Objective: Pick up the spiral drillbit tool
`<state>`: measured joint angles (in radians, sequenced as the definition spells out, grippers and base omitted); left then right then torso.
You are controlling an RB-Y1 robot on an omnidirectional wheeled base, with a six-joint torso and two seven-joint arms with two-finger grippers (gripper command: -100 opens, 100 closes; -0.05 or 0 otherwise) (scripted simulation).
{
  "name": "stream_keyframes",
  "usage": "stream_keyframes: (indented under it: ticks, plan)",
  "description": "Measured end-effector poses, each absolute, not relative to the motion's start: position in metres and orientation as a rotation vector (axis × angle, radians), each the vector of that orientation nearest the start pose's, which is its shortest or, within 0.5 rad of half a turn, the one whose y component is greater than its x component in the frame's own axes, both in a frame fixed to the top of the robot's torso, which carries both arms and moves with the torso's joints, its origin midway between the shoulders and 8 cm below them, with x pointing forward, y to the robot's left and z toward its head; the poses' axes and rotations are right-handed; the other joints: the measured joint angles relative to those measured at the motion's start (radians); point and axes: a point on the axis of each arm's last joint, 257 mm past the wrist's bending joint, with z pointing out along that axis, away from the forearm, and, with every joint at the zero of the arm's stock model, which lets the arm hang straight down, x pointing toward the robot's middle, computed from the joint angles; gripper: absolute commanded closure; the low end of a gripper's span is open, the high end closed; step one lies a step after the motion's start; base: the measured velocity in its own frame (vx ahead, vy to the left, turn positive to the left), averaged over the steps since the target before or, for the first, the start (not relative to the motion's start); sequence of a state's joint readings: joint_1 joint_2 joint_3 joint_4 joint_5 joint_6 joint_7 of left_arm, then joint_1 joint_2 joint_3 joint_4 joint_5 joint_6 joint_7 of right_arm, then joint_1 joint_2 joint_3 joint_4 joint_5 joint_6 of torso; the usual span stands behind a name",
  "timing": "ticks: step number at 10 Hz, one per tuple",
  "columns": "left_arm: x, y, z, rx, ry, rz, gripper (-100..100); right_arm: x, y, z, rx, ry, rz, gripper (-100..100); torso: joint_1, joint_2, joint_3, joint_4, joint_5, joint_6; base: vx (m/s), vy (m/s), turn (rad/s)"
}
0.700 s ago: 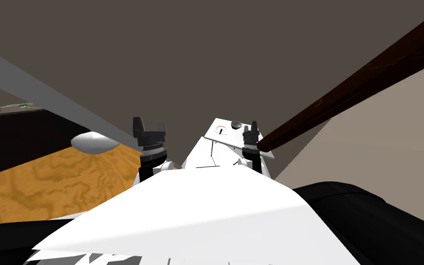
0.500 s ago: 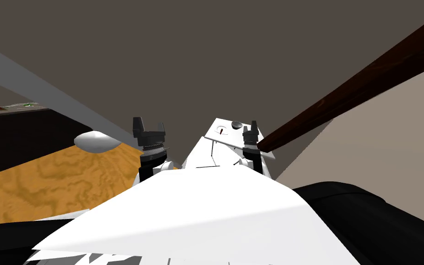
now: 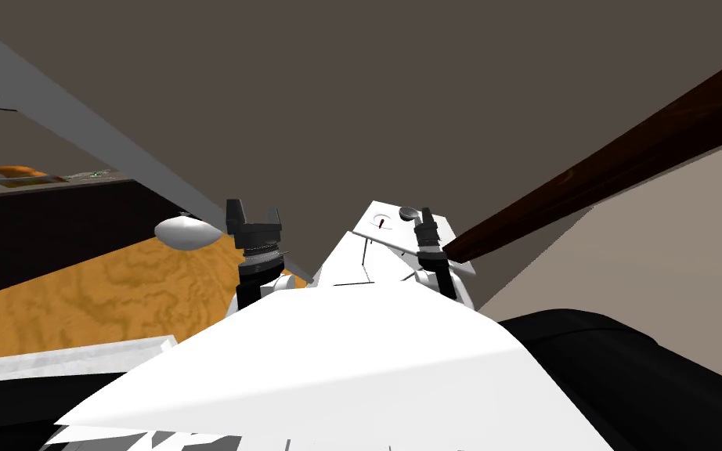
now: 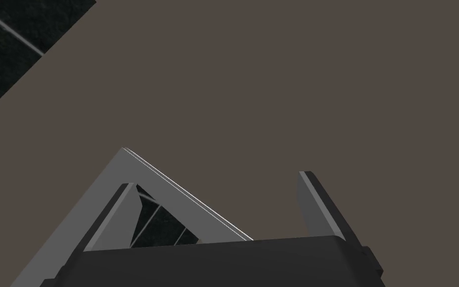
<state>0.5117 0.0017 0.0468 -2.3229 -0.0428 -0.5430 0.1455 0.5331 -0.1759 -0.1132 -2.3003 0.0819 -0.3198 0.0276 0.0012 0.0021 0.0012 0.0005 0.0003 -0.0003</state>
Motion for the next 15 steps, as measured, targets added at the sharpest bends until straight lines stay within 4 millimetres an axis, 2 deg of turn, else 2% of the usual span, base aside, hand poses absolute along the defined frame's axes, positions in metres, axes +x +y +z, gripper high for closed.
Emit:
stream_keyframes:
  ticks: [4, 8, 10, 12, 14, 15]
  plan:
    - [0.325, 0.285, 0.048, -0.612, 0.553, -1.378, 0, 0.372, -0.319, -0.028, 0.572, 1.026, 0.949, -100, 0.000, -0.001, 0.000, 0.000, 0.000, 0.000, -0.024, 0.029, 0.107]
    - [0.325, 0.285, 0.048, -0.612, 0.553, -1.378, 0, 0.385, -0.346, -0.053, 0.561, 1.151, 0.821, -100, 0.000, -0.001, -0.001, 0.000, 0.000, 0.000, -0.018, 0.035, 0.171]
    - [0.325, 0.285, 0.048, -0.612, 0.553, -1.379, 0, 0.393, -0.374, -0.074, 0.570, 1.230, 0.719, -100, 0.002, -0.002, -0.001, 0.000, 0.000, 0.000, -0.010, 0.058, 0.168]
    - [0.325, 0.285, 0.048, -0.612, 0.553, -1.378, 0, 0.392, -0.393, -0.085, 0.577, 1.291, 0.642, -100, 0.001, -0.001, -0.001, 0.000, 0.000, 0.000, -0.006, 0.055, 0.190]
    - [0.325, 0.285, 0.048, -0.612, 0.553, -1.378, 0, 0.396, -0.417, -0.103, 0.591, 1.354, 0.550, -100, 0.001, -0.002, -0.001, 0.000, 0.000, 0.001, 0.004, 0.043, 0.155]
    - [0.325, 0.285, 0.048, -0.612, 0.553, -1.378, 0, 0.392, -0.431, -0.112, 0.602, 1.386, 0.501, -100, 0.001, -0.002, -0.001, 0.000, 0.000, 0.000, 0.009, 0.031, 0.106]
